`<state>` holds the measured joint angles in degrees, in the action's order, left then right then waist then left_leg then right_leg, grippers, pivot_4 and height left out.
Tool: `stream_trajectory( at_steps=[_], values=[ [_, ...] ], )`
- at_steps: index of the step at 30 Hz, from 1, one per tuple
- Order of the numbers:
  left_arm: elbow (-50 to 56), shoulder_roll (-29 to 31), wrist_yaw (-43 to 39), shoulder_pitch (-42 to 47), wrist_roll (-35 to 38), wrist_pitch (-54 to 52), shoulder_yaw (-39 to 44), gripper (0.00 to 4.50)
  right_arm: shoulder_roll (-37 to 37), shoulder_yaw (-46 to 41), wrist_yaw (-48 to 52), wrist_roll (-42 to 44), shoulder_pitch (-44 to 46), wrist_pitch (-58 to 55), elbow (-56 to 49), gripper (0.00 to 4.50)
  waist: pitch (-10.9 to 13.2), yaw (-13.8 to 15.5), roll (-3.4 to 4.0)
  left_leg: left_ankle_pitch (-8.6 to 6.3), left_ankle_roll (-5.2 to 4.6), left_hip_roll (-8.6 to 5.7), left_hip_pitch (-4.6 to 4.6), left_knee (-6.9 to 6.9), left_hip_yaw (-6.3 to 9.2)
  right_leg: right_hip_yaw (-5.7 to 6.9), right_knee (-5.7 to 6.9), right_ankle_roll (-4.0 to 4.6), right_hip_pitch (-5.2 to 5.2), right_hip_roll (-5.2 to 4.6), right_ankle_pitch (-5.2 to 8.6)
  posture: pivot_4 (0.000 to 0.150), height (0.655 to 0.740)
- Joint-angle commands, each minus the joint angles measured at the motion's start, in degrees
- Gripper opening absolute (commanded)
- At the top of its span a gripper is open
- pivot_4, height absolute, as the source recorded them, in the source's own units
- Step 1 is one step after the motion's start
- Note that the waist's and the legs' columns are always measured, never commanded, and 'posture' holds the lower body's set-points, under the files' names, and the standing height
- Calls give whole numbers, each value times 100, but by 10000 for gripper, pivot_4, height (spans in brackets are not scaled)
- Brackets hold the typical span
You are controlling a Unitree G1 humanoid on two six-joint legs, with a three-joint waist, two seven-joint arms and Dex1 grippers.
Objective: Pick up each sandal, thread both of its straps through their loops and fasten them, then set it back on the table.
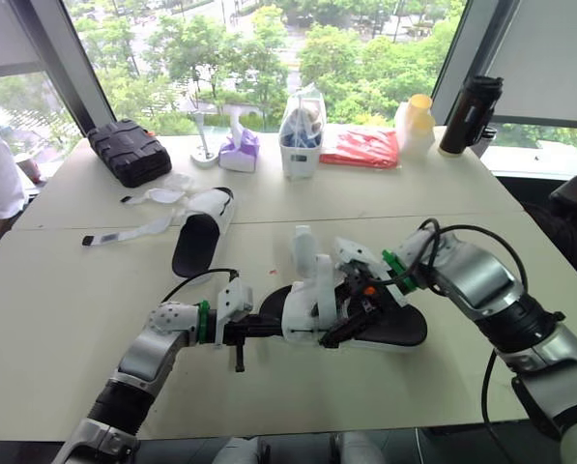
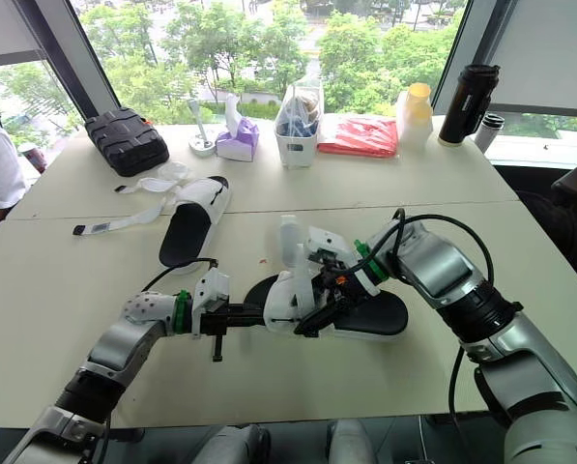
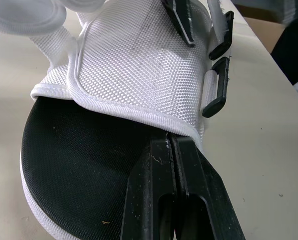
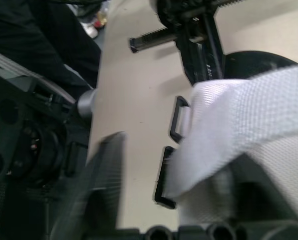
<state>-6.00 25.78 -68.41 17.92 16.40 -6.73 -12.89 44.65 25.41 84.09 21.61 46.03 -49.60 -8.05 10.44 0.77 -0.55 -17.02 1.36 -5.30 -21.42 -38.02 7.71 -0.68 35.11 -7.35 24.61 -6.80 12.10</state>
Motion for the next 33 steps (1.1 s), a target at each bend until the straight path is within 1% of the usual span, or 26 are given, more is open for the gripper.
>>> stream_trajectory(
  at_steps=[1,6,8,10,12,14,16,19,22,33],
  values=[
    [-102,15,-21,-95,-174,-66,-216,0,432,-506,122,207,50,-7,-294,42365,0,-2,0,0,0,0,-1,0,0,0,-1,0,-1,0,0,1500,7400],
    [-107,-23,-1,-94,-177,-82,-220,0,1155,-1052,144,549,-292,-295,-701,42365,0,4,0,-1,-1,3,0,1,-1,2,-1,-1,-1,1,1,1500,7400],
    [-119,-33,-2,-92,-182,-73,-222,0,1331,-1244,71,736,-482,-502,-891,42365,0,4,0,-1,-1,1,-1,0,-3,0,-3,-1,-2,-1,1,1500,7400],
    [-143,-42,-12,-80,-190,-55,-227,0,1463,-1559,-111,1118,-920,-954,-1257,42365,0,9,0,-1,-2,2,0,0,-5,0,-3,-1,-2,-1,1,1500,7400],
    [-161,-45,-26,-69,-192,-48,-229,0,1520,-1758,-297,1336,-1319,-1171,-1546,42365,0,11,0,-1,-2,3,0,1,-1,2,-3,-1,-4,-1,1,1500,7400],
    [-166,-47,-41,-62,-195,-41,-231,0,1476,-1867,-549,1491,-1702,-1327,-1802,42365,0,12,-1,-1,-2,3,0,0,-3,1,-4,-1,-4,-2,1,1500,7400],
    [-193,-56,-55,-38,-196,-39,-234,0,1282,-1912,-934,1590,-2055,-1480,-1948,42365,0,10,-1,-1,-2,3,0,0,-6,0,-6,-2,-5,-3,1,1500,7400],
    [-224,-59,-77,-19,-202,-35,-240,0,1027,-1838,-1385,1525,-2414,-1388,-2021,42365,-1,15,-1,-1,-2,4,2,0,-7,0,-7,-2,-7,-2,1,1500,7400],
    [-256,-56,-93,1,-212,-29,-234,0,703,-1825,-1852,1557,-2407,-1520,-1936,42365,-1,7,0,-1,-2,4,2,-1,-8,-1,-7,-3,-7,-2,1,1500,7400],
    [-210,-84,-103,-7,-256,-65,-226,0,247,-1653,-2367,1650,-2309,-1438,-1819,42365,-1,3,0,-1,-2,4,5,-1,-7,-1,-7,-3,-9,-1,1,1500,7400]
  ],
)
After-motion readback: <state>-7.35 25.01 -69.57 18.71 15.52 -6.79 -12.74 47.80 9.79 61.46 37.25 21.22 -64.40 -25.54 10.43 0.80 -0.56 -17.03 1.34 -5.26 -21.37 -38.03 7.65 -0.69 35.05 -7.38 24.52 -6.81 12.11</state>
